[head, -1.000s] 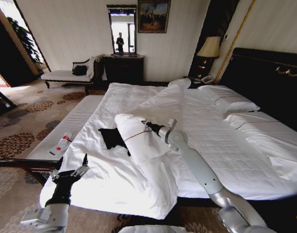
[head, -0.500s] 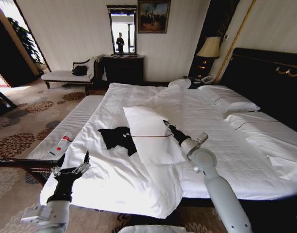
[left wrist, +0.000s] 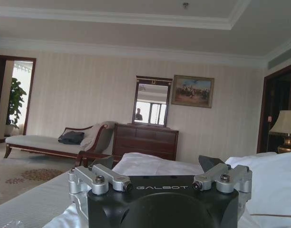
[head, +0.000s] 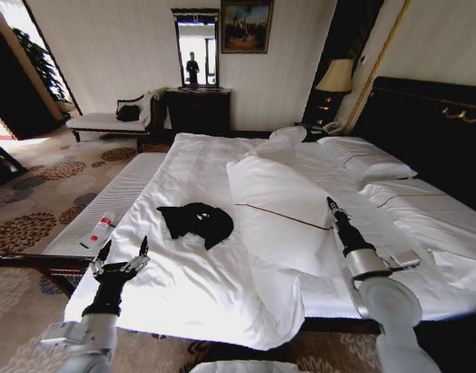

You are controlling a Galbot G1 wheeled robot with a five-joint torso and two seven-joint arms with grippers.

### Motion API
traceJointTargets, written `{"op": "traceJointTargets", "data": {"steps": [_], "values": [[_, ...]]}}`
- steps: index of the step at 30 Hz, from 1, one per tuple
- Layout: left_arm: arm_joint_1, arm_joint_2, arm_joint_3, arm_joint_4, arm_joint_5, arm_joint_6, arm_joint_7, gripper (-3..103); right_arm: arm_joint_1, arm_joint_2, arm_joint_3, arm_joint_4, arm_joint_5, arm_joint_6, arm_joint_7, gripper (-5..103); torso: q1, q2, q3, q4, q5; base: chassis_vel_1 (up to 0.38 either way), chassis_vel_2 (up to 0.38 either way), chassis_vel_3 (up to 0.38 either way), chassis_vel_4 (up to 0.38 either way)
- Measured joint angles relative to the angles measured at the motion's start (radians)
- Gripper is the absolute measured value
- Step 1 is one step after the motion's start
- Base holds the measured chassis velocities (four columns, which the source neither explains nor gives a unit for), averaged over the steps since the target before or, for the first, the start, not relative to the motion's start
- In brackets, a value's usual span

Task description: Fold the clothes on the bed.

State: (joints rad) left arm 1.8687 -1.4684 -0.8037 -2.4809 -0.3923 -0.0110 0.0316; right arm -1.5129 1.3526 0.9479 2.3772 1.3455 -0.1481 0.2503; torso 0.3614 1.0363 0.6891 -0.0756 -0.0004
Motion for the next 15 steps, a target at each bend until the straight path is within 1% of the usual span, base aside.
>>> {"op": "traceJointTargets", "data": {"steps": [2,3,6,8,9,12,14,15], "values": [[-0.01,0.011,0.003,0.004,-0.015,0.002,0.0,100,-0.035,0.014,0.036,0.027,-0.023,0.012,-0.001,0,0.0,0.0,0.0,0.0,-0.0002,0.0,0.0,0.0,0.0],[-0.01,0.011,0.003,0.004,-0.015,0.002,0.0,100,-0.035,0.014,0.036,0.027,-0.023,0.012,-0.001,0,0.0,0.0,0.0,0.0,-0.0002,0.0,0.0,0.0,0.0],[-0.031,0.034,0.011,0.016,-0.038,0.004,0.0,100,-0.082,0.031,0.097,0.061,-0.055,0.021,0.008,0,0.0,0.0,0.0,0.0002,0.0,0.0,0.0,0.0,0.0],[-0.048,0.051,0.014,0.025,-0.055,0.006,0.0,100,-0.119,0.036,0.144,0.089,-0.046,0.021,0.035,0,0.0,0.0,0.0,0.0004,-0.0001,0.0,0.0,0.0,0.0],[-0.048,0.051,0.014,0.025,-0.055,0.006,0.0,100,-0.119,0.036,0.144,0.089,-0.046,0.021,0.035,0,0.0,0.0,0.0,0.0004,-0.0001,0.0,0.0,0.0,0.0],[-0.066,0.069,0.019,0.032,-0.069,0.008,-0.001,100,-0.166,0.038,0.202,0.112,-0.035,0.021,0.059,0,0.0,0.0,0.0,0.0,-0.0002,0.0,0.0,0.0,0.0],[-0.09,0.088,0.029,0.042,-0.077,0.008,-0.001,100,-0.223,0.039,0.279,0.129,-0.033,0.021,0.092,0,0.0,0.0,0.0,0.0001,-0.0002,0.0,0.0,0.0,0.0],[-0.09,0.088,0.029,0.042,-0.077,0.008,-0.001,100,-0.223,0.039,0.279,0.129,-0.033,0.021,0.092,0,0.0,0.0,0.0,0.0001,-0.0002,0.0,0.0,0.0,0.0]]}}
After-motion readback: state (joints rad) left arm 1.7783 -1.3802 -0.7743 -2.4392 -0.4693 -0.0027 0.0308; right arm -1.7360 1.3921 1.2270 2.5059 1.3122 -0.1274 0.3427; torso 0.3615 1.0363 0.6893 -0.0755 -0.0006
